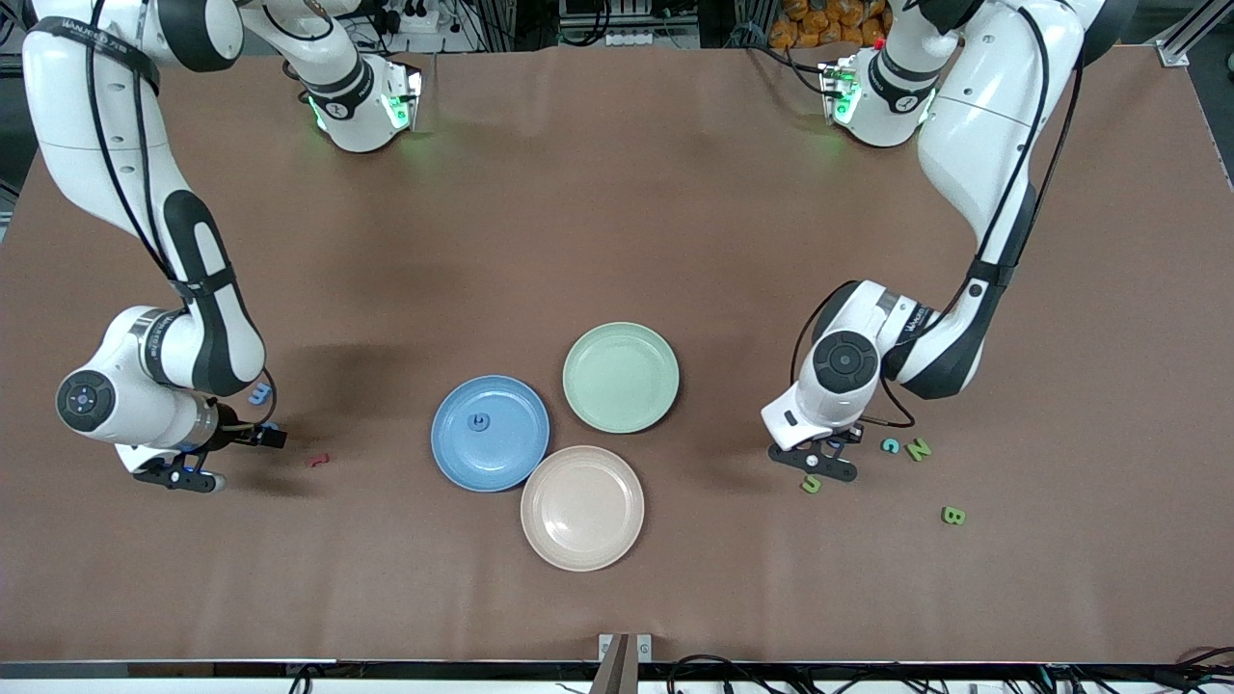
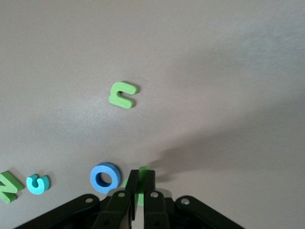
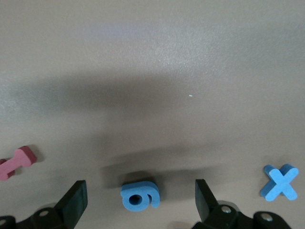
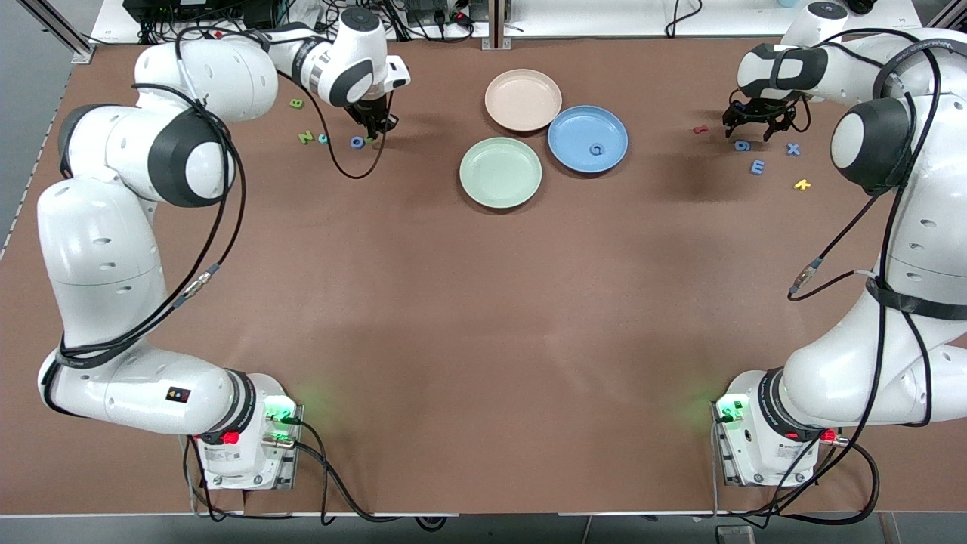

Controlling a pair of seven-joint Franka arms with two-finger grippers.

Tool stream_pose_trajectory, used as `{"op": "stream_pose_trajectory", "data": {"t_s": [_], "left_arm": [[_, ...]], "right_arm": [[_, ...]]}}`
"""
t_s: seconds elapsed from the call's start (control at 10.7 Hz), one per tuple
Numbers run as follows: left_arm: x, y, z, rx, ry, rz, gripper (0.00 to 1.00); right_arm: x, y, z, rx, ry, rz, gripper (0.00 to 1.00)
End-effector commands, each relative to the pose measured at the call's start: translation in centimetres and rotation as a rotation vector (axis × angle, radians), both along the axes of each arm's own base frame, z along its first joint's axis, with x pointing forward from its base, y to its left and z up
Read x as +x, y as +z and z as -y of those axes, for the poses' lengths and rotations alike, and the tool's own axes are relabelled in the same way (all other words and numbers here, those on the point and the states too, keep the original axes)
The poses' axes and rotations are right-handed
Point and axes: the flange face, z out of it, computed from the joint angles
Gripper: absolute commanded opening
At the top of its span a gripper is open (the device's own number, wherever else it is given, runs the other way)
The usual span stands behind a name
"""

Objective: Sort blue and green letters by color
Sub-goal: 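Lift the green p with the left gripper while the right gripper lifts blue c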

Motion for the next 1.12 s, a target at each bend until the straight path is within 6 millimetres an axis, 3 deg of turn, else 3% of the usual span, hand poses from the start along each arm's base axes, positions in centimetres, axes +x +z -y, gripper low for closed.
{"op": "stream_pose_trajectory", "data": {"t_s": [0.0, 0.37, 0.56, 0.65, 0.75, 0.84, 0.93, 1.03], "left_arm": [[-0.6, 2.9, 2.8, -0.018, 0.019, 0.004, 0.0], [-2.4, 3.9, 6.7, -0.068, 0.037, -0.002, 0.0], [-2.7, 5.1, 7.7, -0.084, 0.036, 0.011, 0.0], [-3.3, 5.5, 8.7, -0.102, 0.043, 0.008, 0.0], [-3.5, 5.9, 9.3, -0.112, 0.059, 0.013, 0.0], [-4.0, 7.0, 10.4, -0.134, 0.061, 0.018, 0.0], [-4.4, 7.4, 11.1, -0.17, 0.085, -0.001, 0.0], [-4.7, 7.8, 11.5, -0.194, 0.107, -0.012, 0.0]], "right_arm": [[-0.7, -1.4, -0.2, -0.001, -0.016, -0.019, 1.0], [-1.1, -2.0, -0.6, 0.004, -0.012, -0.041, 1.0], [-1.1, -2.0, -0.5, 0.004, -0.014, -0.041, 1.0], [-1.2, -2.1, -0.6, 0.005, -0.011, -0.043, 0.86], [-1.1, -2.0, -0.6, 0.006, -0.012, -0.041, 0.45], [-1.1, -2.0, -0.7, 0.007, -0.01, -0.041, 0.15], [-1.1, -1.9, -1.0, 0.01, -0.006, -0.041, 0.03], [-1.1, -1.9, -1.1, 0.013, -0.008, -0.043, 0.0]]}}
